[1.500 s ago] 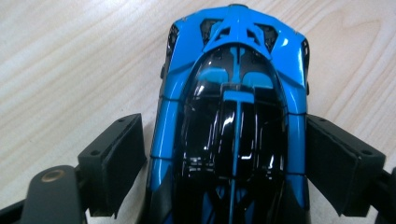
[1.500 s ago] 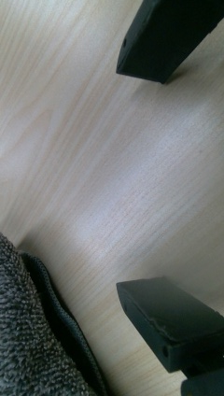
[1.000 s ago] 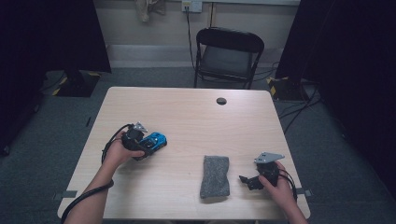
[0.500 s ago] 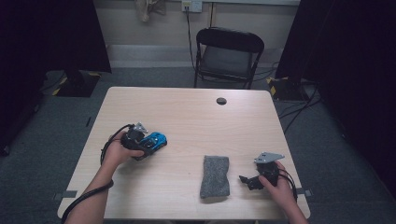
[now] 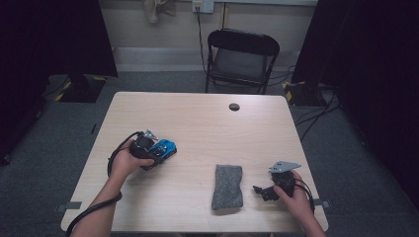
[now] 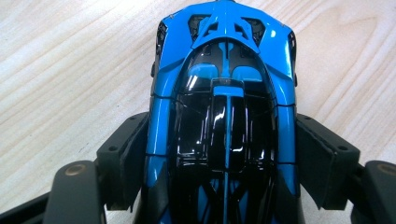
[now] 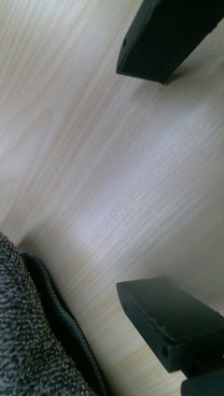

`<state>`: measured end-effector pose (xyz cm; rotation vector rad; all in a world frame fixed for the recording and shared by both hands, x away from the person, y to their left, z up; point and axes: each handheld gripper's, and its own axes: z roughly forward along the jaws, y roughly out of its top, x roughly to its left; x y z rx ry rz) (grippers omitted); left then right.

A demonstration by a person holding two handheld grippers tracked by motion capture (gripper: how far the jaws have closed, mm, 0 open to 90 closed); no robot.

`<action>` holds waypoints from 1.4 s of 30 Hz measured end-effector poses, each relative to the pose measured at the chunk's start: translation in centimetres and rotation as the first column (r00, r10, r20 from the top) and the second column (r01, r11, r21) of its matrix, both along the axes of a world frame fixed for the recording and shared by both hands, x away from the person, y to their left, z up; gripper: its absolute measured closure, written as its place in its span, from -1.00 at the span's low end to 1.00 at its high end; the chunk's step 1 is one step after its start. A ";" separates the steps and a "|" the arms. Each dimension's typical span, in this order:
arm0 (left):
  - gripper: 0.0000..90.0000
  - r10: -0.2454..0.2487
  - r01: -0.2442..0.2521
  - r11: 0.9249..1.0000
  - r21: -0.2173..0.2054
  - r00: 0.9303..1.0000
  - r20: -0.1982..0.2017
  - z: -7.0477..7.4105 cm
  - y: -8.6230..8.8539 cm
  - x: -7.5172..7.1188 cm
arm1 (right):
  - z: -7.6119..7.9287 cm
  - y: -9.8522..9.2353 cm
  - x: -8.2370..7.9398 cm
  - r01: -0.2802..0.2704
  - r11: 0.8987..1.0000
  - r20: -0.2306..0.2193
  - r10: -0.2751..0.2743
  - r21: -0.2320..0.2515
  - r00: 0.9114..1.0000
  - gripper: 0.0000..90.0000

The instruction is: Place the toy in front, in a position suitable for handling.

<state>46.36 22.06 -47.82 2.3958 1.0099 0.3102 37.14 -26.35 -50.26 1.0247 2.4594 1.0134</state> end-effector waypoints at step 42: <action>-0.42 -0.068 0.068 0.997 -0.028 0.997 -0.030 3.1 -3.9 1.0 | 0.0 0.0 0.0 0.000 1.000 0.000 0.000 0.000 1.000 -1.00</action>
